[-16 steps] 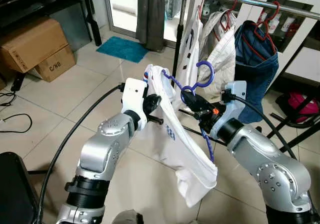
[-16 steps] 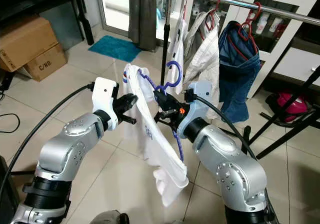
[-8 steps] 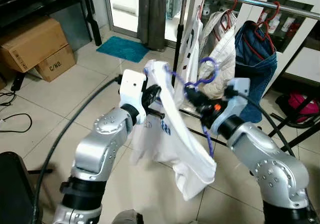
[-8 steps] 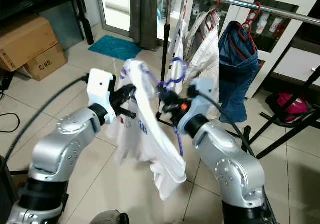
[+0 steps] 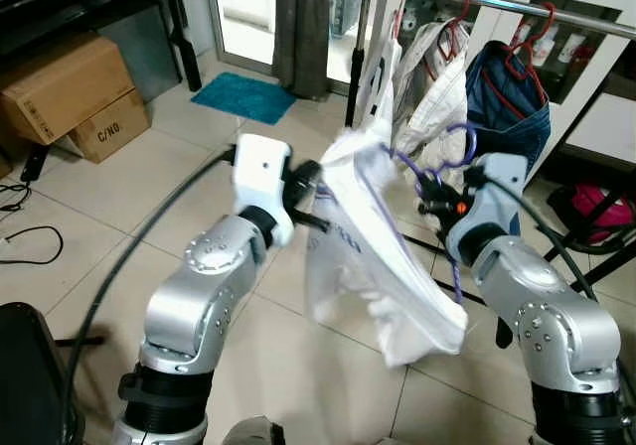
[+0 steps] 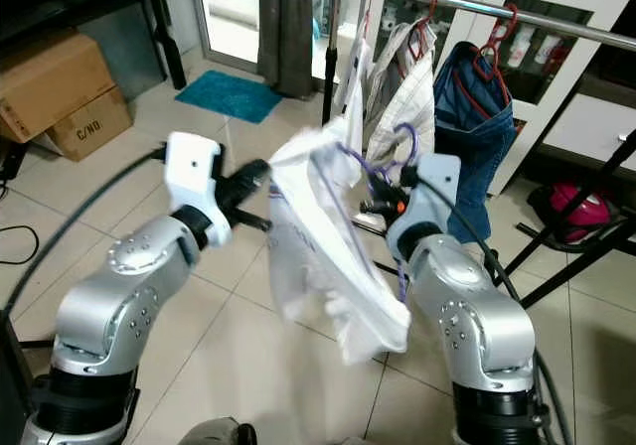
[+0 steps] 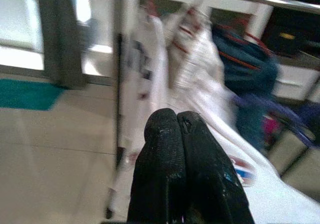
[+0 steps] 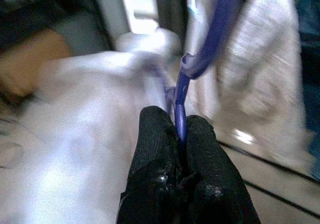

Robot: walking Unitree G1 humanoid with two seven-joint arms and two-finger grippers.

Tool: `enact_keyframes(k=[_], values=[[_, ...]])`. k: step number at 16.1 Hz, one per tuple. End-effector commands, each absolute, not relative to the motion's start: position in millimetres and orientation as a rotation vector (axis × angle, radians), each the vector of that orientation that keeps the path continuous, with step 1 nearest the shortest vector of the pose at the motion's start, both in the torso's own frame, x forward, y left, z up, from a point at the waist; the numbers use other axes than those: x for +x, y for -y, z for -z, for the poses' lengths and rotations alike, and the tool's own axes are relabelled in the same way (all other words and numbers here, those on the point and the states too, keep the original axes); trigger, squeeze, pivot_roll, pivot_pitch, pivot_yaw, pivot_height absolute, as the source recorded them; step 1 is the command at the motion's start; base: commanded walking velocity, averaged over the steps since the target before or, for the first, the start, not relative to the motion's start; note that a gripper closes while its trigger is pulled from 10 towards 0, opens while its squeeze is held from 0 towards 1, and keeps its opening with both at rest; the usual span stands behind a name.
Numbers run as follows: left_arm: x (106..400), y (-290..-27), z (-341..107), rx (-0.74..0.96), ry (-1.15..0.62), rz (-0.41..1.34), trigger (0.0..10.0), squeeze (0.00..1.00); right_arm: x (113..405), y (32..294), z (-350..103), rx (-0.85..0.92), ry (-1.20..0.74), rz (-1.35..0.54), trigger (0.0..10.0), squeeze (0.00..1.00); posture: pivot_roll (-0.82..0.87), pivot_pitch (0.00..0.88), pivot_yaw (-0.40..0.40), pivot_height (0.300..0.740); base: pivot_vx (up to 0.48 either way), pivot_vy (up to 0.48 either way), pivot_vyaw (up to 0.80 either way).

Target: Hang hanger

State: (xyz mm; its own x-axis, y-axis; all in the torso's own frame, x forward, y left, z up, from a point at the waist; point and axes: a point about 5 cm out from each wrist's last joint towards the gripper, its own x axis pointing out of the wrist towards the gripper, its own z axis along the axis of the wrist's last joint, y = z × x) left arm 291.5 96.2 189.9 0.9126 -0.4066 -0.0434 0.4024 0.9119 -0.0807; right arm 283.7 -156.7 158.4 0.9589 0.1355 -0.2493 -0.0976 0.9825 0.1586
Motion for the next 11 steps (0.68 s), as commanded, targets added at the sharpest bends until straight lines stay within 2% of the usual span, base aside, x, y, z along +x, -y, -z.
enact_keyframes(k=[1, 3, 7, 8, 9, 10, 11], values=[[294.9, -101.0, -198.1, -0.060, -0.022, 0.368, 0.0, 0.00, 283.5, 164.1, -153.9, 0.115, -0.291, -0.057, 10.0, 0.00, 0.01, 0.026, -0.033, 0.740, 0.000, 0.000, 0.00], [297.9, -105.8, -196.6, -0.054, -0.029, 0.332, 0.0, 0.00, 283.4, 163.8, -154.9, 0.121, -0.279, -0.052, 10.0, 0.00, 0.01, 0.027, -0.031, 0.740, 0.000, 0.000, 0.00], [292.1, -90.1, -181.2, -0.056, -0.094, 0.396, 0.0, 0.00, 283.0, 146.1, -178.2, 0.244, -0.155, -0.181, 10.0, 0.00, 0.00, 0.030, -0.030, 0.740, 0.000, 0.000, 0.00], [292.3, -90.0, -179.7, -0.028, -0.101, 0.378, 3.5, 0.00, 282.2, 143.7, -181.6, 0.265, -0.137, -0.210, 10.0, 0.00, 0.00, 0.031, -0.032, 0.740, 0.000, 0.000, 0.00], [293.9, -96.0, -178.6, -0.007, -0.104, 0.371, 10.0, 0.00, 279.5, 141.6, -184.8, 0.285, -0.117, -0.264, 10.0, 0.00, 0.00, 0.032, -0.037, 0.740, 0.000, 0.000, 0.00], [294.5, -98.2, -178.5, 0.001, -0.103, 0.369, 10.0, 1.00, 278.9, 141.3, -185.4, 0.291, -0.113, -0.276, 10.0, 0.00, 0.00, 0.032, -0.037, 0.740, 0.000, 0.000, 0.00], [297.6, -103.7, -177.9, 0.026, -0.094, 0.367, 10.0, 1.00, 276.8, 139.0, -187.3, 0.316, -0.107, -0.321, 10.0, 0.00, 0.00, 0.033, -0.040, 0.740, 0.000, 0.000, 0.00]])
